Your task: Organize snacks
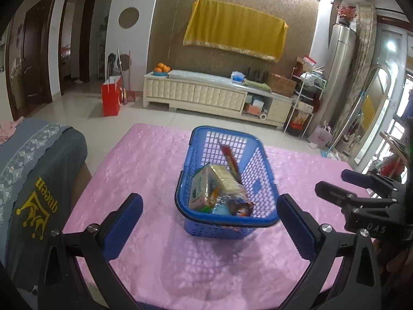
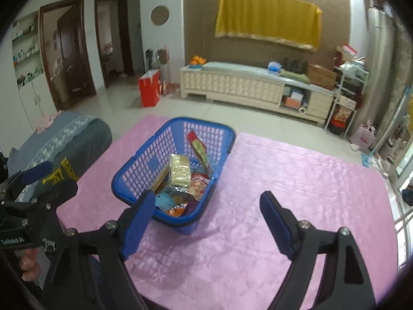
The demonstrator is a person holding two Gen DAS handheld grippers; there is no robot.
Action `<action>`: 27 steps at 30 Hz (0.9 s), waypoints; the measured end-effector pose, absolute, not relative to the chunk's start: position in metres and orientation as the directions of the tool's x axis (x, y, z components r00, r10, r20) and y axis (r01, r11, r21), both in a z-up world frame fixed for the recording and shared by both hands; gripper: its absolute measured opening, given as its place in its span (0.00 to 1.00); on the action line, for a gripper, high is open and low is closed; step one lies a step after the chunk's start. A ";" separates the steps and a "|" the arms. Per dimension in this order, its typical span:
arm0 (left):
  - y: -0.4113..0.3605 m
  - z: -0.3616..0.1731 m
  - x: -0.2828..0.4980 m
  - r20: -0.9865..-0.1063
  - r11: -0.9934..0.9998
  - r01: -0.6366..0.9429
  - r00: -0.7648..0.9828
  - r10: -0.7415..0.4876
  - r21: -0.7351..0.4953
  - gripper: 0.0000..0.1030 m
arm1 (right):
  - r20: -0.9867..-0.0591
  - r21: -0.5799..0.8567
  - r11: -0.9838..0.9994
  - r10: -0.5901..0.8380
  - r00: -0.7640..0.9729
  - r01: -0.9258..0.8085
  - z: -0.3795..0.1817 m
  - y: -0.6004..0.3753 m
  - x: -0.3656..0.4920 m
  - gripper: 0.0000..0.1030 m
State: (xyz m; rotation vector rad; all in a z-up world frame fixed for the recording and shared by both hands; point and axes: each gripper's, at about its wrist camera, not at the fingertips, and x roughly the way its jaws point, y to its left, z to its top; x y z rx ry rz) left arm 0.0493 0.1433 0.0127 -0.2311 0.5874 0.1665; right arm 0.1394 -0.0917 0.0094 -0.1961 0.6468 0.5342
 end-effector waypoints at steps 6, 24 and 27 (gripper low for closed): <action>0.113 0.039 0.018 -0.511 0.976 -0.197 0.851 0.122 -0.095 1.00 | -0.544 -0.040 0.864 0.402 0.736 -0.501 0.031 -0.112 0.097 1.00; 0.063 0.065 -0.040 -0.442 0.991 -0.122 0.893 0.084 -0.058 1.00 | -0.475 -0.019 0.887 0.398 0.785 -0.462 0.048 -0.147 0.035 1.00; 0.060 0.067 -0.048 -0.434 0.991 -0.125 0.897 0.088 -0.057 1.00 | -0.468 -0.014 0.886 0.404 0.786 -0.464 0.048 -0.149 0.028 1.00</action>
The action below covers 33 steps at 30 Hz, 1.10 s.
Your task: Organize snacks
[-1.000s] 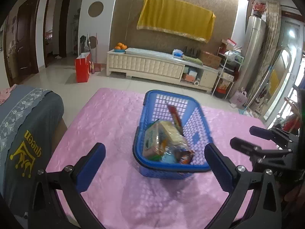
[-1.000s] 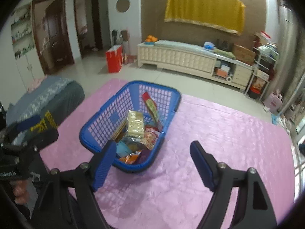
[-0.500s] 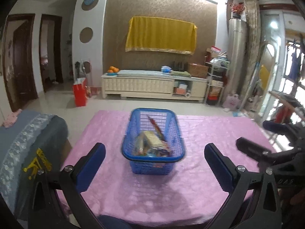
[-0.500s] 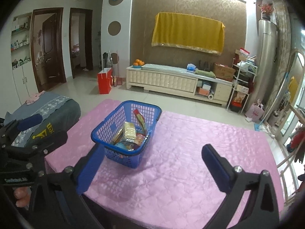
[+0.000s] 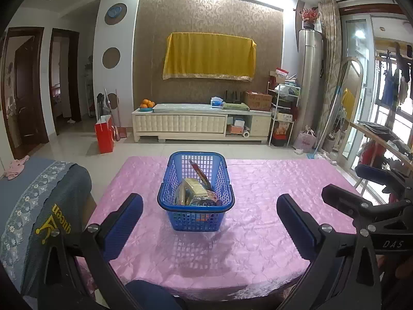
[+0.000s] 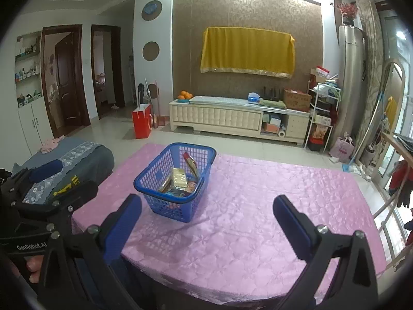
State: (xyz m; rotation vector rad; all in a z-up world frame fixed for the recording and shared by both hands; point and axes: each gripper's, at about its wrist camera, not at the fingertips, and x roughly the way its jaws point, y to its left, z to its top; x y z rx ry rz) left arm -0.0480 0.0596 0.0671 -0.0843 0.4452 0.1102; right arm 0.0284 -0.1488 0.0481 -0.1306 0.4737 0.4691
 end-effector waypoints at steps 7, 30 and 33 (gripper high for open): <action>0.057 0.068 -0.057 -0.425 0.991 -0.128 0.900 0.096 -0.049 1.00 | -0.463 0.002 0.887 0.410 0.786 -0.461 0.044 -0.150 0.021 1.00; 0.055 0.066 -0.062 -0.423 0.990 -0.134 0.900 0.106 -0.037 1.00 | -0.463 0.010 0.886 0.415 0.783 -0.464 0.041 -0.150 0.013 1.00; 0.055 0.066 -0.061 -0.425 0.990 -0.133 0.899 0.105 -0.038 1.00 | -0.462 0.007 0.887 0.413 0.785 -0.463 0.041 -0.150 0.013 1.00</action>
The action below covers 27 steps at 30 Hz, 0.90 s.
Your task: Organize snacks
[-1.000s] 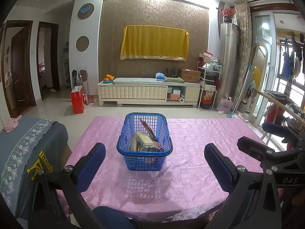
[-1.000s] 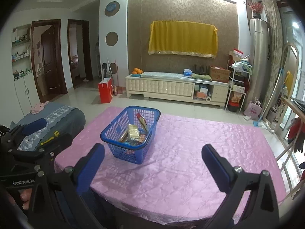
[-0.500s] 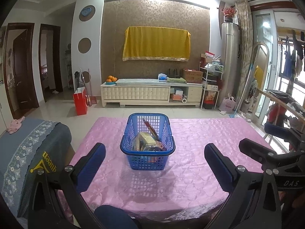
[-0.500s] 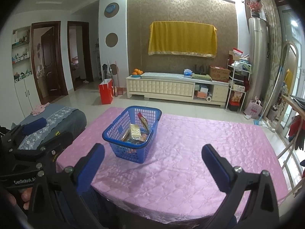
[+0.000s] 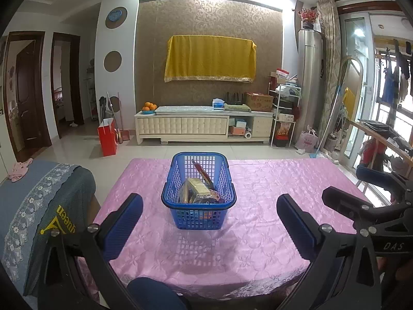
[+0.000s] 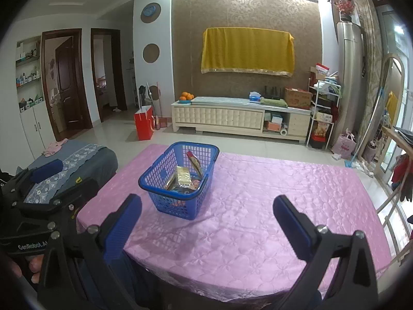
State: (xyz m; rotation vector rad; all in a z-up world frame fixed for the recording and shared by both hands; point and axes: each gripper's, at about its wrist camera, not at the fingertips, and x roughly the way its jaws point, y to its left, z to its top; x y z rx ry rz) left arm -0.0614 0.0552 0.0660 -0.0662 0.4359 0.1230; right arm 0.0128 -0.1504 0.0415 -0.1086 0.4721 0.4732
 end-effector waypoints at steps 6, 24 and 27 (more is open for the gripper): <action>0.056 0.065 -0.060 -0.427 0.991 -0.131 0.898 0.102 -0.038 1.00 | -0.461 0.008 0.886 0.414 0.785 -0.463 0.041 -0.150 0.013 1.00; 0.056 0.061 -0.061 -0.423 0.992 -0.121 0.902 0.090 -0.047 1.00 | -0.458 0.010 0.887 0.415 0.786 -0.462 0.041 -0.151 0.013 1.00; 0.056 0.061 -0.063 -0.421 0.992 -0.120 0.903 0.088 -0.048 0.99 | -0.456 0.006 0.889 0.410 0.790 -0.458 0.042 -0.152 0.012 1.00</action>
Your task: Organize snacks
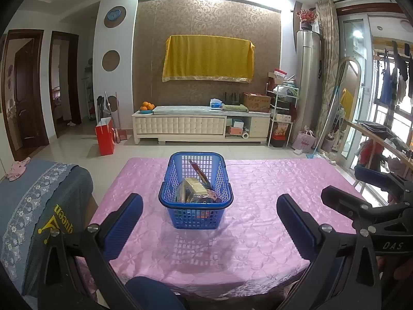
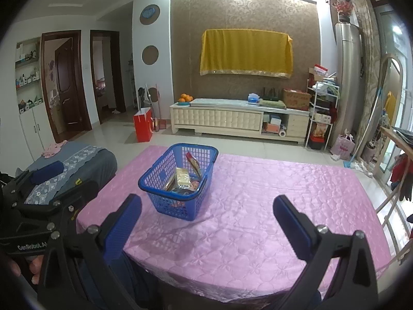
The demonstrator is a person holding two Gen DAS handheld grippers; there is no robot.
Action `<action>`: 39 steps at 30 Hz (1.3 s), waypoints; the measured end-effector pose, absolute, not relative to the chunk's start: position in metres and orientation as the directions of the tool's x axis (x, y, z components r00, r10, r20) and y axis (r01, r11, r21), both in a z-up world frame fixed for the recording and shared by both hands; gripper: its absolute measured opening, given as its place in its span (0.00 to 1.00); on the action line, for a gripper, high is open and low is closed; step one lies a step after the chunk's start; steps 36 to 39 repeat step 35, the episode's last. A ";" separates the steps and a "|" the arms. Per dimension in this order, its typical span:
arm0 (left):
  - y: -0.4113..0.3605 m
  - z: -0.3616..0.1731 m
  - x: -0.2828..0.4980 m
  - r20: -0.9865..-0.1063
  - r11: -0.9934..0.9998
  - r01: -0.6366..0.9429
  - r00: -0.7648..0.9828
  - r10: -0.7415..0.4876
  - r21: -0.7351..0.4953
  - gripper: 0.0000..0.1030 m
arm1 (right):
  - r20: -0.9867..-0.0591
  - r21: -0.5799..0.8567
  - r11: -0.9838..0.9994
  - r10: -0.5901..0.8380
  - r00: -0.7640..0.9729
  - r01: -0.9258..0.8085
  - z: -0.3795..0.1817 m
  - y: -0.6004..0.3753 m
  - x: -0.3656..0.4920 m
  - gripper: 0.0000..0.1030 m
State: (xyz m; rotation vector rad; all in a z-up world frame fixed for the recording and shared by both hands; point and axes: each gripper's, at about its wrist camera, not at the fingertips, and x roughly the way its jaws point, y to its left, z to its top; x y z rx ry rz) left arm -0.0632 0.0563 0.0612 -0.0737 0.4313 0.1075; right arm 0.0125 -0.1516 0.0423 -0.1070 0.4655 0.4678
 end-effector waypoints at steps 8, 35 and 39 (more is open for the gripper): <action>0.055 0.062 -0.065 -0.418 0.992 -0.122 0.903 0.095 -0.037 1.00 | -0.458 0.013 0.893 0.404 0.791 -0.449 0.043 -0.151 0.011 1.00; 0.055 0.064 -0.067 -0.426 0.992 -0.111 0.901 0.079 -0.052 1.00 | -0.465 0.018 0.893 0.405 0.787 -0.449 0.042 -0.147 0.007 1.00; 0.055 0.064 -0.067 -0.426 0.992 -0.111 0.901 0.079 -0.052 1.00 | -0.465 0.018 0.893 0.405 0.787 -0.449 0.042 -0.147 0.007 1.00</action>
